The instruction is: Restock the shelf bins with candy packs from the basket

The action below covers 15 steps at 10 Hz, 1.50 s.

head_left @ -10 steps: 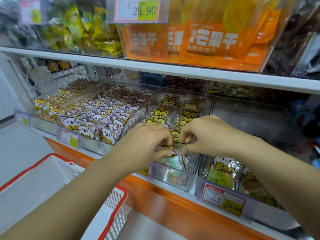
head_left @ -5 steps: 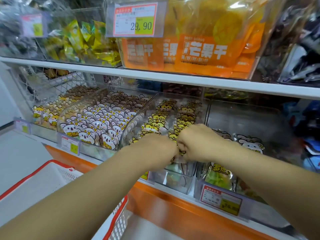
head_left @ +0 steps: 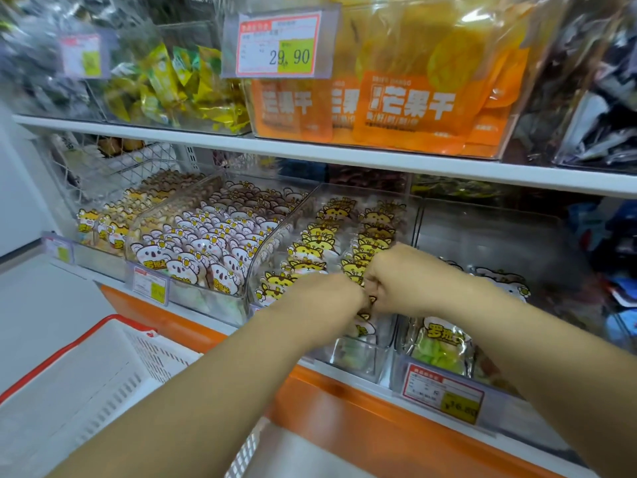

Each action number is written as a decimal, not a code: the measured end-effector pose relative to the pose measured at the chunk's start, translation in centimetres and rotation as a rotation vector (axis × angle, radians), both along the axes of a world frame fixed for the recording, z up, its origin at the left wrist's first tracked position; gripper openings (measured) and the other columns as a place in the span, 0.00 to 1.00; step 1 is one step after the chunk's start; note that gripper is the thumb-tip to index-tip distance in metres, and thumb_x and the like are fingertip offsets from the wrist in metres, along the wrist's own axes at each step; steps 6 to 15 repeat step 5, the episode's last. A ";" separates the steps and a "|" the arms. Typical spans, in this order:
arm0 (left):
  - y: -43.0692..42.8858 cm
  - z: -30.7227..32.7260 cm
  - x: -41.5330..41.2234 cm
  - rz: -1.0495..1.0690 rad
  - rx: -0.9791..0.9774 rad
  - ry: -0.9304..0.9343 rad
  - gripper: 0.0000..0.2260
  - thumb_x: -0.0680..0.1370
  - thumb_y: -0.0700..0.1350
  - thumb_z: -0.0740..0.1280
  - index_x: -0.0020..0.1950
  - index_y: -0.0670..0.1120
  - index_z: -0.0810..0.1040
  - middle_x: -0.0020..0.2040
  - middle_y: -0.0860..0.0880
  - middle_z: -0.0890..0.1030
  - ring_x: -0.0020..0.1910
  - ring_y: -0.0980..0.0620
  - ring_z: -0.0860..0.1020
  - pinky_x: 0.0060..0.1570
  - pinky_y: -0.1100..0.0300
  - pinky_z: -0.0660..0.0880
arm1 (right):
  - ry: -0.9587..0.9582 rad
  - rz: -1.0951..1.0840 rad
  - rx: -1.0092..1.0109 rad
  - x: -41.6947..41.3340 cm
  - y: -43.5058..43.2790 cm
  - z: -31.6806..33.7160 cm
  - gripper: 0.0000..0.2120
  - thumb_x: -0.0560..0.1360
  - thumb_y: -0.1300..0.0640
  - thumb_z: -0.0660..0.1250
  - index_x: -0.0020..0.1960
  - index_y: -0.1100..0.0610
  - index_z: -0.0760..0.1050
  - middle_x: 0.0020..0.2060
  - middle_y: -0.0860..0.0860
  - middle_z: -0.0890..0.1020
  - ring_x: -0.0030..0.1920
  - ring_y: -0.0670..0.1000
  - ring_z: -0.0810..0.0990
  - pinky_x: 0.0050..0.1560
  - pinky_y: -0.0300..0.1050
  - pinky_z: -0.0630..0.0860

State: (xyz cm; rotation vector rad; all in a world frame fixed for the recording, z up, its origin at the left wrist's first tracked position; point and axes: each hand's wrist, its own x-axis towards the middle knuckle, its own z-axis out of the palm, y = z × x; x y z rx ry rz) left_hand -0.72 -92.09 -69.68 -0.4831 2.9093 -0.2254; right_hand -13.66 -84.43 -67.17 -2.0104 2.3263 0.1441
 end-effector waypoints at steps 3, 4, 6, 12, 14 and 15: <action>-0.3 -4.3 4.2 -0.002 -0.159 0.482 0.26 0.81 0.63 0.52 0.74 0.55 0.73 0.73 0.49 0.74 0.70 0.44 0.73 0.68 0.35 0.68 | 0.000 -0.077 -0.119 0.5 2.3 -2.2 0.26 0.83 0.43 0.52 0.80 0.46 0.53 0.79 0.48 0.55 0.79 0.52 0.52 0.78 0.60 0.49; 0.0 -5.4 5.0 -0.018 -0.136 0.454 0.24 0.82 0.60 0.52 0.75 0.55 0.69 0.76 0.49 0.70 0.72 0.44 0.72 0.69 0.34 0.66 | 0.008 -0.018 -0.072 0.7 2.7 -2.5 0.24 0.84 0.46 0.51 0.80 0.45 0.54 0.80 0.45 0.54 0.79 0.50 0.53 0.78 0.62 0.46; -0.1 -4.8 5.9 -0.032 -0.079 0.446 0.23 0.83 0.61 0.48 0.76 0.58 0.66 0.78 0.51 0.67 0.74 0.47 0.69 0.71 0.36 0.64 | -0.056 0.029 -0.110 0.0 2.6 -1.4 0.20 0.84 0.46 0.52 0.75 0.46 0.65 0.76 0.45 0.65 0.76 0.51 0.62 0.77 0.61 0.51; -0.1 -4.8 5.9 -0.032 -0.079 0.446 0.23 0.83 0.61 0.48 0.76 0.58 0.66 0.78 0.51 0.67 0.74 0.47 0.69 0.71 0.36 0.64 | -0.056 0.029 -0.110 0.0 2.6 -1.4 0.20 0.84 0.46 0.52 0.75 0.46 0.65 0.76 0.45 0.65 0.76 0.51 0.62 0.77 0.61 0.51; -0.1 -4.8 5.9 -0.032 -0.079 0.446 0.23 0.83 0.61 0.48 0.76 0.58 0.66 0.78 0.51 0.67 0.74 0.47 0.69 0.71 0.36 0.64 | -0.056 0.029 -0.110 0.0 2.6 -1.4 0.20 0.84 0.46 0.52 0.75 0.46 0.65 0.76 0.45 0.65 0.76 0.51 0.62 0.77 0.61 0.51; -0.1 -4.8 5.9 -0.032 -0.079 0.446 0.23 0.83 0.61 0.48 0.76 0.58 0.66 0.78 0.51 0.67 0.74 0.47 0.69 0.71 0.36 0.64 | -0.056 0.029 -0.110 0.0 2.6 -1.4 0.20 0.84 0.46 0.52 0.75 0.46 0.65 0.76 0.45 0.65 0.76 0.51 0.62 0.77 0.61 0.51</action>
